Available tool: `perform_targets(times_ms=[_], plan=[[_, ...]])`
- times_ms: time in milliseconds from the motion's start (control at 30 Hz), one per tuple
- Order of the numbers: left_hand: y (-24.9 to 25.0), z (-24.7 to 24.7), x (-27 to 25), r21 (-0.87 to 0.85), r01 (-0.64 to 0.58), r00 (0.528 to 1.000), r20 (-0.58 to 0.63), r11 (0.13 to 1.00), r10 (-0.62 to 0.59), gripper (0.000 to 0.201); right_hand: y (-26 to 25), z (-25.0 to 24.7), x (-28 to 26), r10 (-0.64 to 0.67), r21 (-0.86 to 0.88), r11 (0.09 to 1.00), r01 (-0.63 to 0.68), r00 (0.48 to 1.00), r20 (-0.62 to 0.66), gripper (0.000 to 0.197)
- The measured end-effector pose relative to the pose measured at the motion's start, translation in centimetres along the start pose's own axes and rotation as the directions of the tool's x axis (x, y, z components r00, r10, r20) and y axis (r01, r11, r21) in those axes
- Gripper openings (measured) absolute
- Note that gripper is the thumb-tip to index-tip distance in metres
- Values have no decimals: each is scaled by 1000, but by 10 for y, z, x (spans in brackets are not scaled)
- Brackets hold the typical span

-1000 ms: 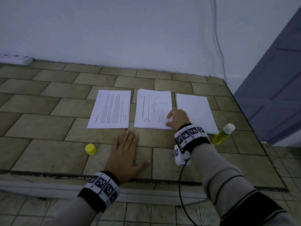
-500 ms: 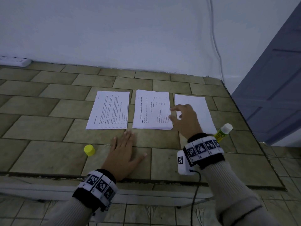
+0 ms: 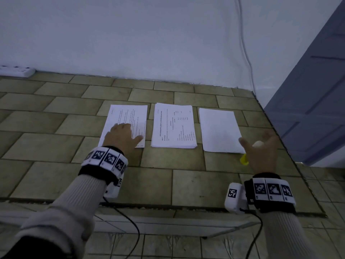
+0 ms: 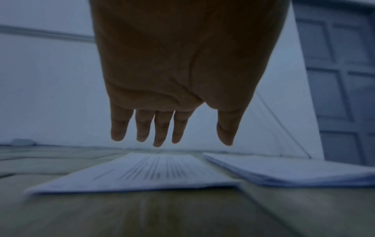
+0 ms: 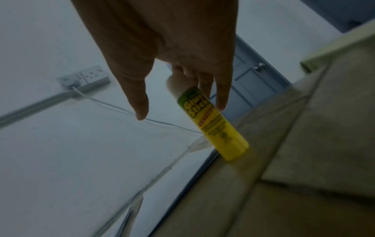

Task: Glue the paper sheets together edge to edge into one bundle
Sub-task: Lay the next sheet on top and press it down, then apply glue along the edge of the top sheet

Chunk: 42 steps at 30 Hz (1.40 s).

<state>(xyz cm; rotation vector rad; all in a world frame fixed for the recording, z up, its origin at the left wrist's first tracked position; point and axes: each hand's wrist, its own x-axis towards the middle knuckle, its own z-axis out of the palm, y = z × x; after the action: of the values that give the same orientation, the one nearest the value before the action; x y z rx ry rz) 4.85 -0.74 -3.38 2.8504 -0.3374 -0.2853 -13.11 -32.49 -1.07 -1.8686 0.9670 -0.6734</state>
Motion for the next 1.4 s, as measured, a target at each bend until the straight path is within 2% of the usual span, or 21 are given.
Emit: perform_targets(times_ms=[100, 267, 433, 567, 633, 767, 900, 1200, 1300, 1400], plan=[[-8, 13, 17, 128, 56, 995, 78, 990, -66, 73, 13, 2, 5, 90, -15, 996, -89, 995, 41, 71], [-13, 22, 18, 130, 19, 998, 56, 991, -26, 71, 22, 4, 9, 82, -62, 995, -80, 996, 31, 53], [-11, 15, 17, 161, -20, 995, 99, 987, 4, 66, 30, 4, 9, 93, -74, 993, -91, 995, 25, 48], [-12, 9, 18, 177, -37, 990, 141, 983, 11, 61, 37, 6, 6, 116, -75, 991, -110, 990, 79, 47], [-12, 10, 18, 144, -30, 994, 110, 989, 14, 57, 40, 7, 4, 125, -89, 989, -116, 987, 101, 46], [-13, 8, 15, -9, 21, 998, -56, 1000, -22, 49, 43, 7, 5, 137, -120, 985, -122, 982, 127, 37], [-15, -3, 15, -133, -4, 984, -176, 991, -20, 50, 49, 7, 10, 135, -127, 985, -116, 979, 155, 38], [-16, 5, 14, 10, 27, 999, -18, 1000, -27, 48, 55, 8, 13, 125, -108, 988, -109, 979, 161, 38], [-16, 5, 14, -27, 35, 999, -35, 999, -36, 47, 56, 8, 15, 121, -111, 988, -103, 978, 170, 38], [-17, -1, 14, -128, 45, 988, -141, 991, -63, 45, 56, 8, 15, 123, -120, 987, -103, 977, 174, 39]])
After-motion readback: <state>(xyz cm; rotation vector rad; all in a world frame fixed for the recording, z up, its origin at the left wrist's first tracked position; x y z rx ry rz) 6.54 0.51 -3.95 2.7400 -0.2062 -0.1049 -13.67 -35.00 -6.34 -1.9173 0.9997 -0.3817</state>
